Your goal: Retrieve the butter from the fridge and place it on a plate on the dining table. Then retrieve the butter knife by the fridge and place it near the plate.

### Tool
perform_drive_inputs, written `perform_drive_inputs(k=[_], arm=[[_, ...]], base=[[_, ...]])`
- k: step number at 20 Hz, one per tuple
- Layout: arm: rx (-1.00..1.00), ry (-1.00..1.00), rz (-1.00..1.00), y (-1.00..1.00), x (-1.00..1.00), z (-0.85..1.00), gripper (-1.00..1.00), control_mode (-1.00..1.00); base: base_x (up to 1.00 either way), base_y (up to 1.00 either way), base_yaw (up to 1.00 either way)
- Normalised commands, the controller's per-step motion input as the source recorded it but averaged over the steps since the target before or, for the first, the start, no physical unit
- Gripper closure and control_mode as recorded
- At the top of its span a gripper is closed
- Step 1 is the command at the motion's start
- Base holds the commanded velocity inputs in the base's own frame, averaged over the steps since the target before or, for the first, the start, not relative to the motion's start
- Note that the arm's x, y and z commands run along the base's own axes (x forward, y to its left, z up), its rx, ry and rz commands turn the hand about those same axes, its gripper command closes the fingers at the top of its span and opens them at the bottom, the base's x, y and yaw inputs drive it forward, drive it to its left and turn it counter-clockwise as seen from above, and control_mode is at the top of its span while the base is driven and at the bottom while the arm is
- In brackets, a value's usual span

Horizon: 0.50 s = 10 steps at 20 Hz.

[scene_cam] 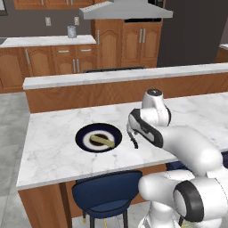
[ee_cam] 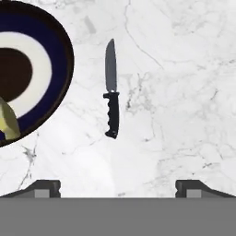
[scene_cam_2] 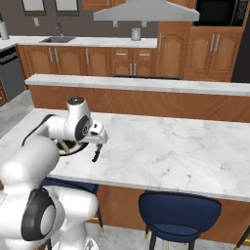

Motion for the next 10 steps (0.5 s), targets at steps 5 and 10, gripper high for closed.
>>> perform_drive_inputs(k=[5, 10], arm=[[0.00, -0.08, 0.00, 0.00, -1.00, 0.87, -1.00, -1.00], [0.00, -0.01, 0.01, 0.00, -0.99, 0.94, -1.00, -1.00]], base=[[0.00, 0.00, 0.00], [0.00, 0.00, 0.00]])
